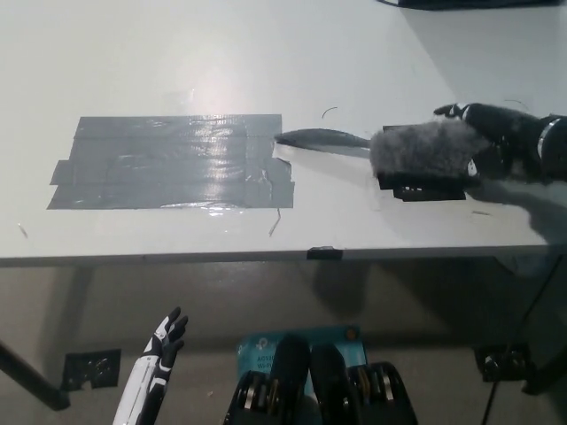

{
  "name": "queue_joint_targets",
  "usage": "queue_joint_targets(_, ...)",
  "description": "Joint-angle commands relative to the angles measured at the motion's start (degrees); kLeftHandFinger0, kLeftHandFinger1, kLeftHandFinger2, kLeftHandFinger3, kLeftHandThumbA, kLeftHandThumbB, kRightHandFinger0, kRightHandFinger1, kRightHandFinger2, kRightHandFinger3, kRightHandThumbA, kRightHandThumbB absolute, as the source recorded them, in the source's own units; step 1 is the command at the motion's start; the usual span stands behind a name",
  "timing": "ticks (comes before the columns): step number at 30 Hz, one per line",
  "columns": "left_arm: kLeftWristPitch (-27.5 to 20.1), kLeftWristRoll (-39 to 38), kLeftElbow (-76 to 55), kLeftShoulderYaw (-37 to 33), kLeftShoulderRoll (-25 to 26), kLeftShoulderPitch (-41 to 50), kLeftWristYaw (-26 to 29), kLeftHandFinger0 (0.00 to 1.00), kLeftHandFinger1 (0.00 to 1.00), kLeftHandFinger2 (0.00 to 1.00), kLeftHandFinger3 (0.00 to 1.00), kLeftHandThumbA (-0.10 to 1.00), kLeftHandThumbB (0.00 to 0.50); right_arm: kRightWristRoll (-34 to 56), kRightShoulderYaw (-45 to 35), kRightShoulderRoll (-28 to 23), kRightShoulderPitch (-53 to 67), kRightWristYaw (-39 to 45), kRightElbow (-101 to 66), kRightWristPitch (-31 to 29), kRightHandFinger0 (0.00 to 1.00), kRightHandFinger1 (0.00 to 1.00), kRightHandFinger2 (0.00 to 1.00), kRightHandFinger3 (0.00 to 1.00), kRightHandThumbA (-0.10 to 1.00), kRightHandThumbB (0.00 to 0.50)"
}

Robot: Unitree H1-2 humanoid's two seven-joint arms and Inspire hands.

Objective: A person hands a grey duster to the robot and the robot grabs it with its right hand and places it on the black marked spot infron tof it on the desk

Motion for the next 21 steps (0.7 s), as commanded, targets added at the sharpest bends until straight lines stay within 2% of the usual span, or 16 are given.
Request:
queue_joint_targets(1, -0.48, 0.38, -0.95, -0.32, 0.44, -0.96, -0.16, 1.0, 1.0, 1.0, 1.0, 1.0, 0.225, 14.2, -7.17, -3.57, -9.68, 17.44, -4.99, 11.16, 1.0, 1.0, 1.0, 1.0, 0.59, 0.5)
queue_joint_targets(4, -0.23, 0.25, -1.2, -0.35, 0.68, -1.1, -0.47, 1.0, 1.0, 1.0, 1.0, 1.0, 0.217, 19.07, -11.68, -3.72, -10.51, 18.86, -7.06, 14.11, 1.0, 1.0, 1.0, 1.0, 0.61, 0.5)
queue_joint_targets(6, -0.6, 0.29, -0.83, -0.39, 0.7, -1.54, -0.45, 1.0, 1.0, 1.0, 1.0, 1.0, 0.218, 21.0, -14.18, -4.82, -11.81, 19.32, -9.91, 13.94, 1.0, 1.0, 1.0, 1.0, 0.68, 0.478)
queue_joint_targets(11, -0.84, 0.77, -0.81, -0.37, 0.78, -1.65, -0.2, 1.0, 1.0, 1.0, 1.0, 1.0, 0.231, 25.16, -21.2, -5.31, -14.44, 17.22, -16.17, 20.51, 1.0, 1.0, 1.0, 1.0, 0.79, 0.5)
queue_joint_targets(14, -0.68, 0.64, -1.01, -0.37, 0.84, -1.84, -0.36, 1.0, 1.0, 1.0, 1.0, 1.0, 0.223, 28.37, -26.86, -4.62, -15.68, 13.71, -19.7, 20.96, 1.0, 1.0, 1.0, 1.0, 0.81, 0.5)
queue_joint_targets(18, -0.66, 0.83, -1.05, -0.27, 0.9, -2.19, -0.21, 1.0, 1.0, 1.0, 1.0, 1.0, 0.227, 28.9, -32.25, -3.76, -16.33, 8.38, -26.53, 20.95, 1.0, 1.0, 1.0, 1.0, 0.92, 0.5)
queue_joint_targets(19, -0.29, 0.76, -1.13, -0.19, 0.86, -2.38, -0.2, 1.0, 1.0, 1.0, 1.0, 1.0, 0.232, 28.08, -34.0, -3.6, -16.32, 5.85, -30.64, 19.27, 1.0, 1.0, 1.0, 1.0, 0.97, 0.5)
queue_joint_targets(21, 0.17, 0.84, -1.34, -0.04, 0.83, -2.9, -0.08, 1.0, 1.0, 1.0, 1.0, 1.0, 0.234, 28.33, -35.75, -3.08, -15.81, 4.36, -34.96, 18.82, 1.0, 1.0, 1.0, 1.0, 0.99, 0.5)
